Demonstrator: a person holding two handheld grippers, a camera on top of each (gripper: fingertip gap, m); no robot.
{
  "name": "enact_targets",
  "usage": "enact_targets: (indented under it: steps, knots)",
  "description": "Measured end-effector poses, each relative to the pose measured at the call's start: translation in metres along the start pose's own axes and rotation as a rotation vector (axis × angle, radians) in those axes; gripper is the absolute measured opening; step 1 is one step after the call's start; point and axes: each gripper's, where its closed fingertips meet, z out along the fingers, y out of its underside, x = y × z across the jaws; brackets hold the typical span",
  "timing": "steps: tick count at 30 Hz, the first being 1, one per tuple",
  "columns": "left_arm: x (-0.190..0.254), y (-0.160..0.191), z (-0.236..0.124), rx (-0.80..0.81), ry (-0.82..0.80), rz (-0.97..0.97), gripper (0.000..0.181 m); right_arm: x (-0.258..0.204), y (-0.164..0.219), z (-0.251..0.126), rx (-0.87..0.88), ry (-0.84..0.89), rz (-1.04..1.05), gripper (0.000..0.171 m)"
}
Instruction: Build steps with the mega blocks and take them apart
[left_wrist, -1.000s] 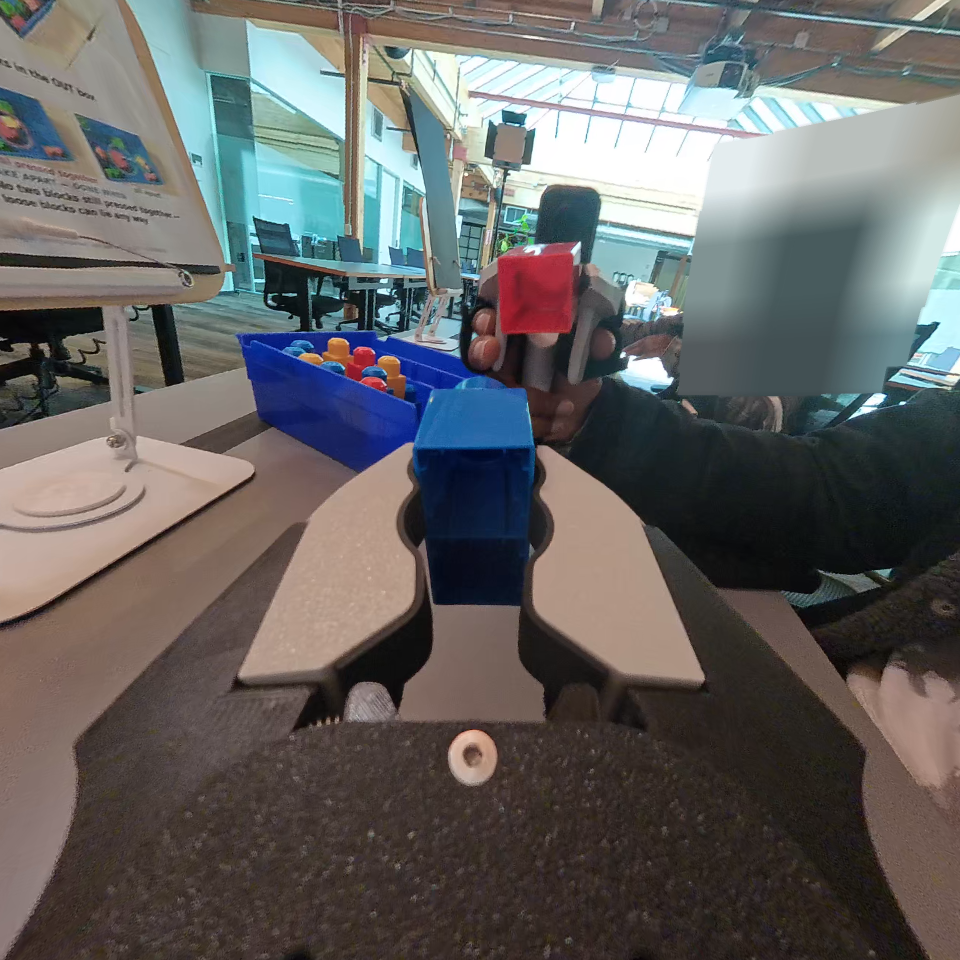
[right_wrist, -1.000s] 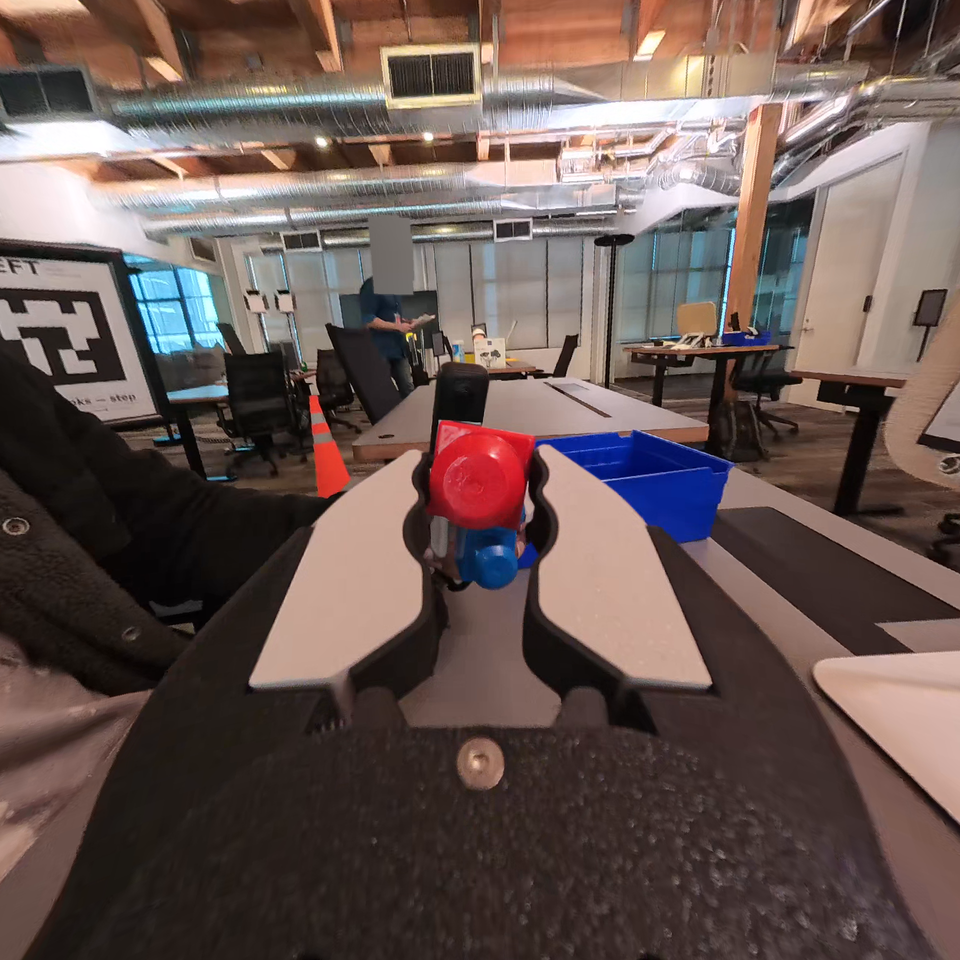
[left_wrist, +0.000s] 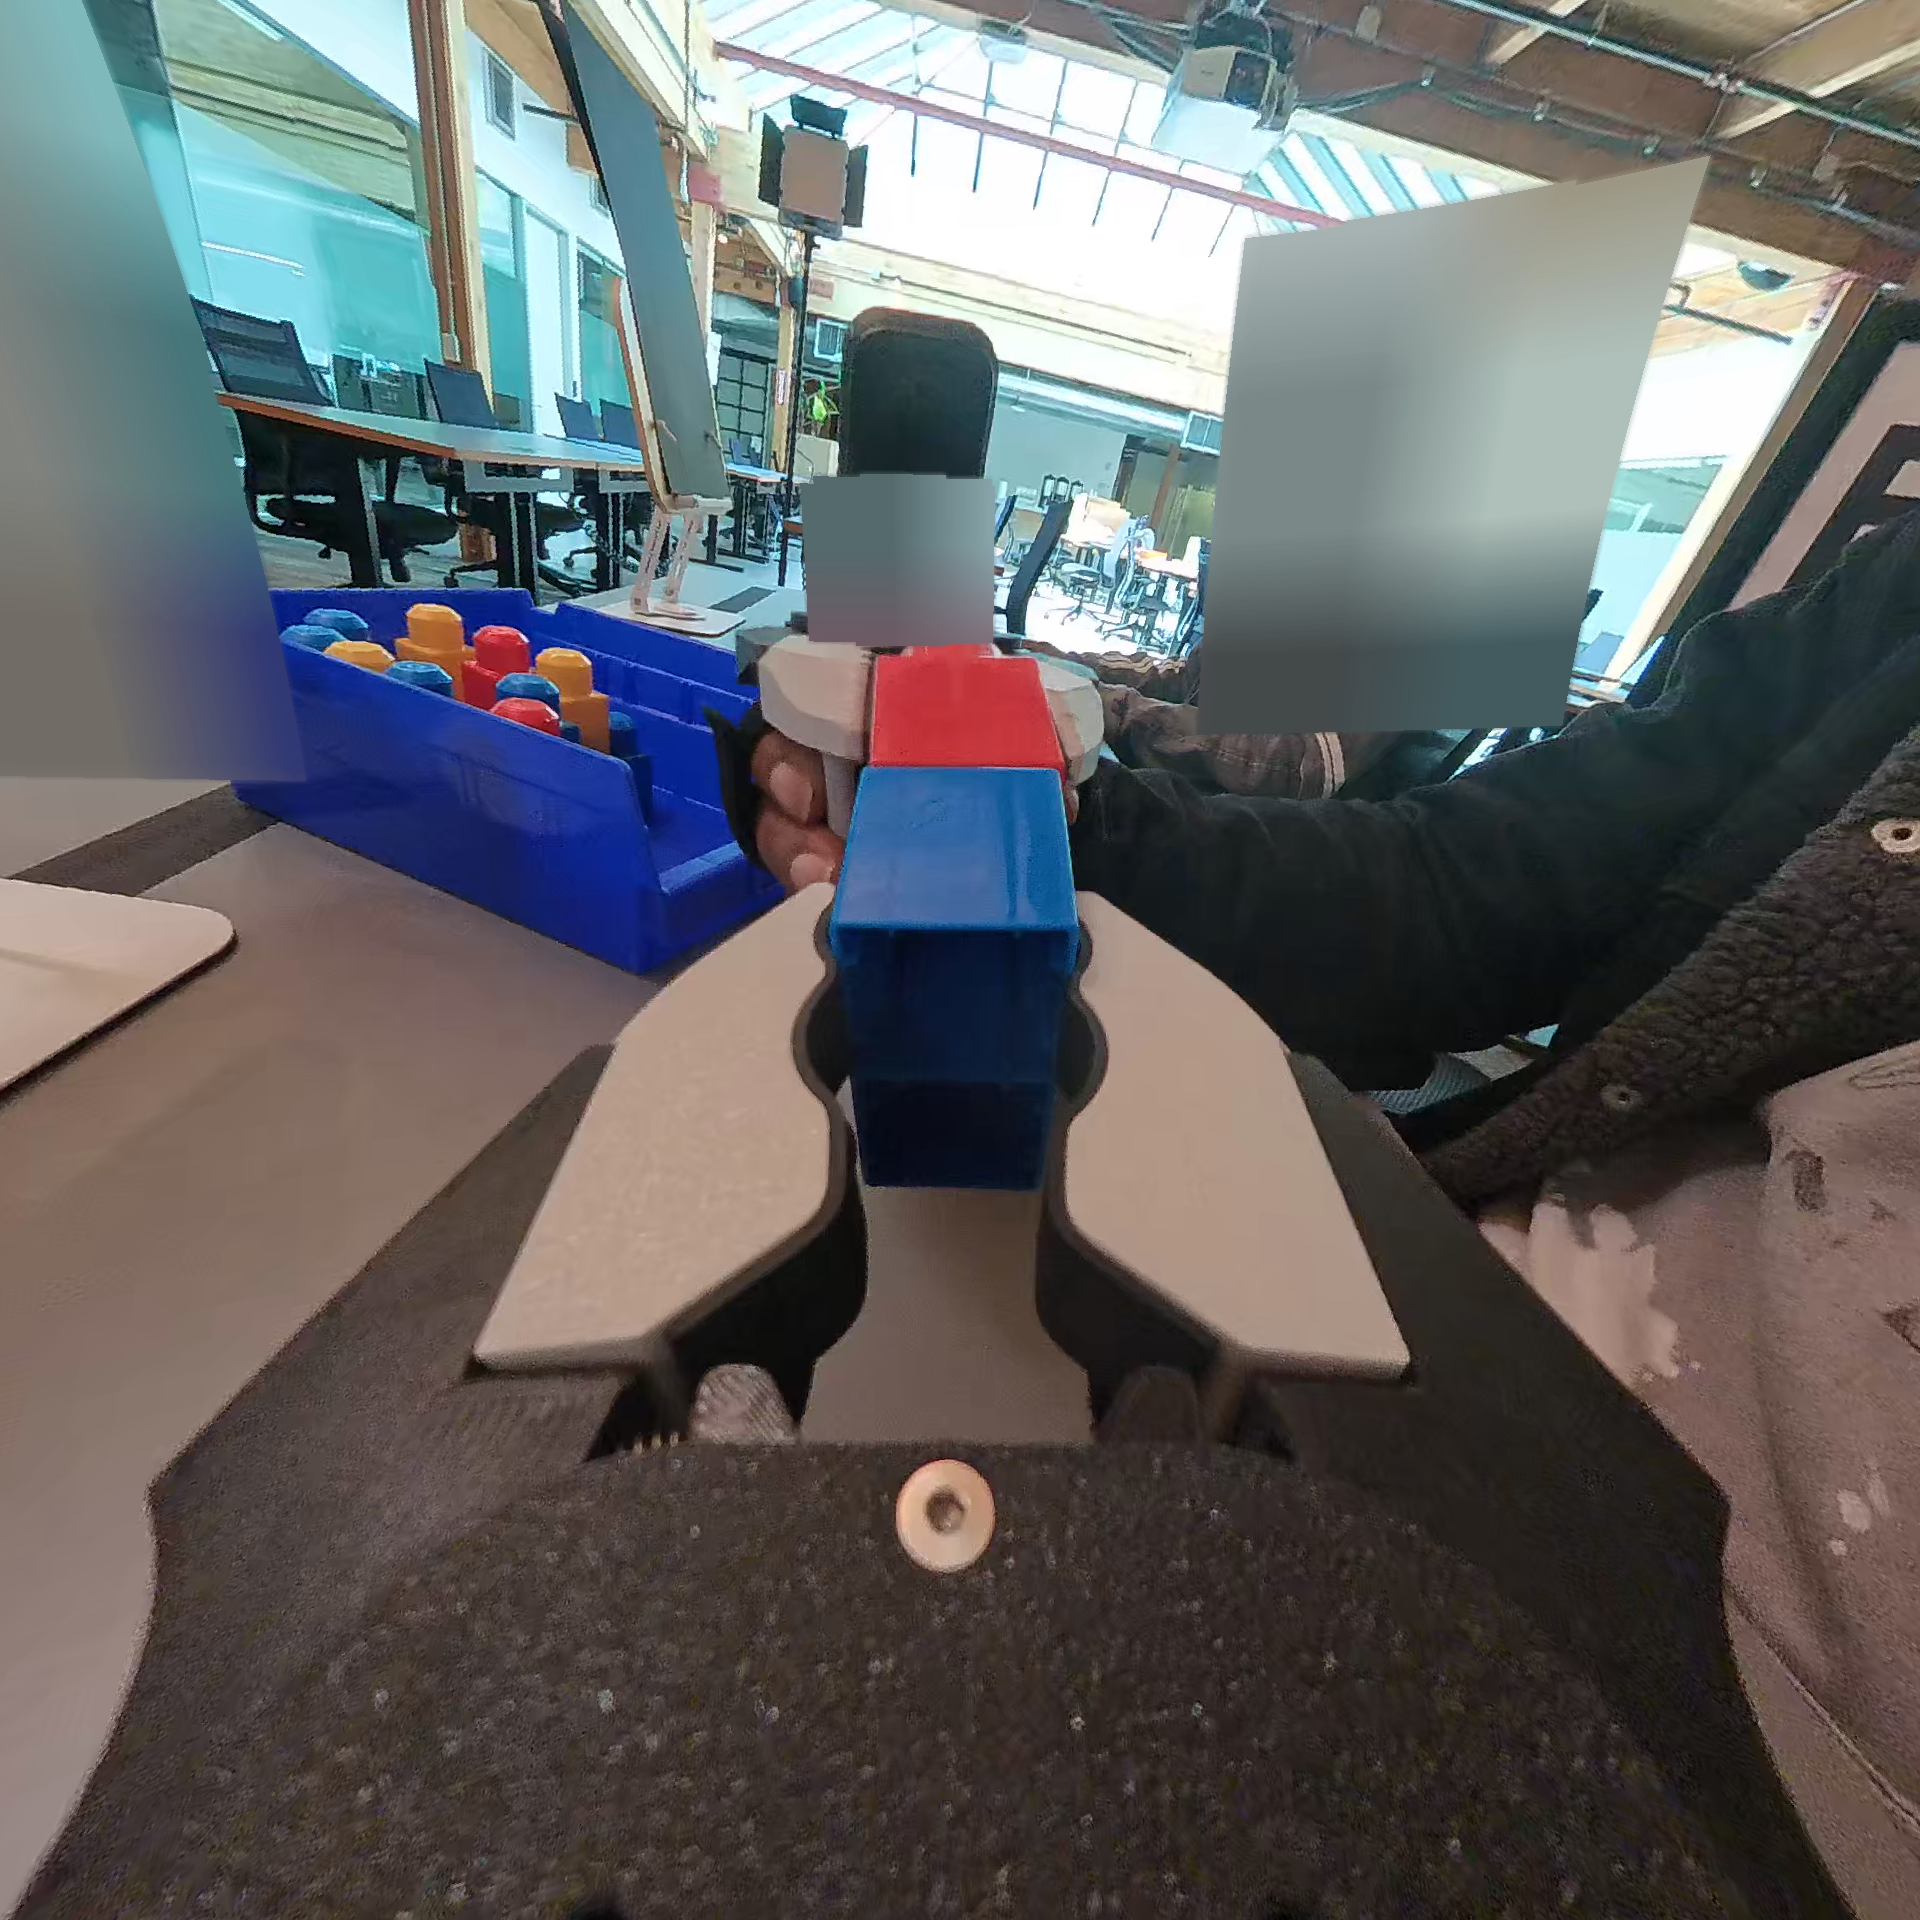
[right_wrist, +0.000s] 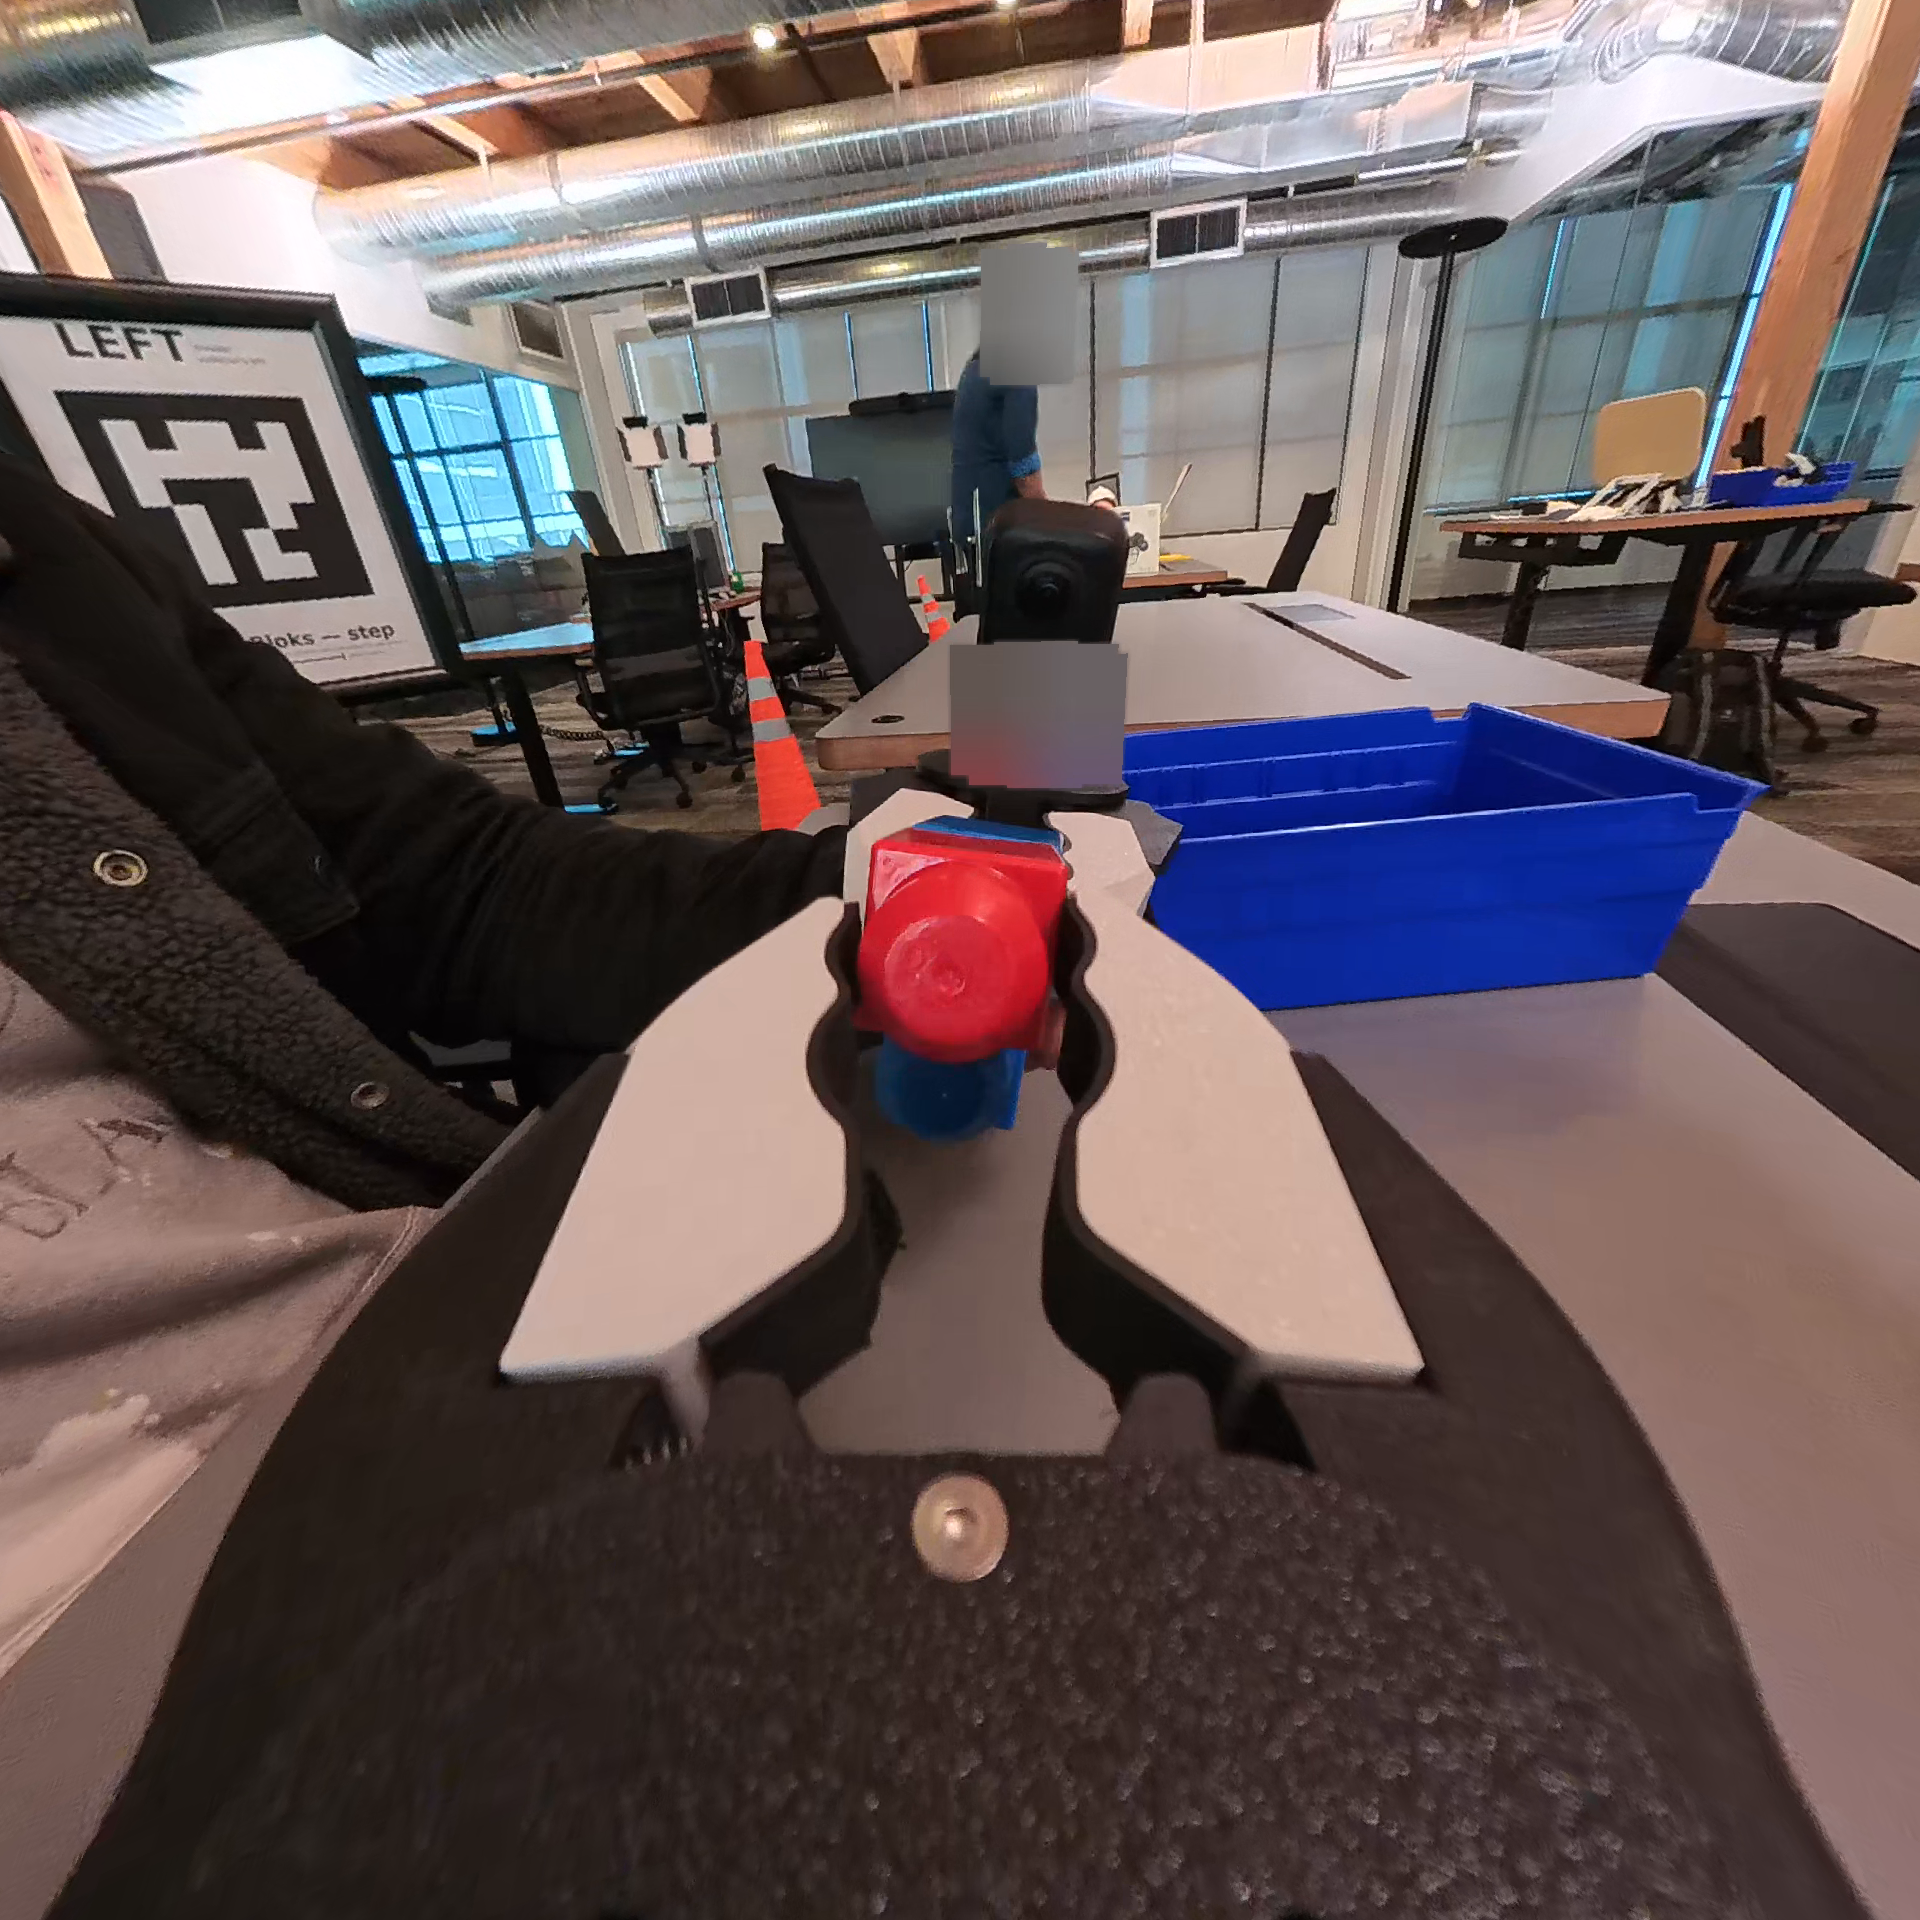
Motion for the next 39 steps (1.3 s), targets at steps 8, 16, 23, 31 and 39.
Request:
enact_targets:
  steps: [8,16,23,31,39]
  knots:
    - [-0.005,0.005,0.000,-0.025,-0.034,0.011,0.037,0.006,0.010,-0.001,-0.072,0.057,-0.056,0.036]
    - [-0.010,0.010,-0.001,-0.089,-0.088,0.074,0.037,0.011,0.018,-0.002,-0.145,0.103,-0.065,0.035]
    - [-0.012,0.003,-0.004,-0.043,-0.108,0.110,0.037,0.013,0.006,-0.009,-0.129,0.140,-0.048,0.034]
    - [-0.012,0.006,-0.001,-0.058,-0.124,0.156,0.037,0.012,0.011,-0.010,-0.149,0.108,-0.007,0.033]
    - [-0.013,0.008,0.000,-0.097,-0.154,0.226,0.037,0.011,0.014,-0.013,-0.164,0.100,-0.006,0.033]
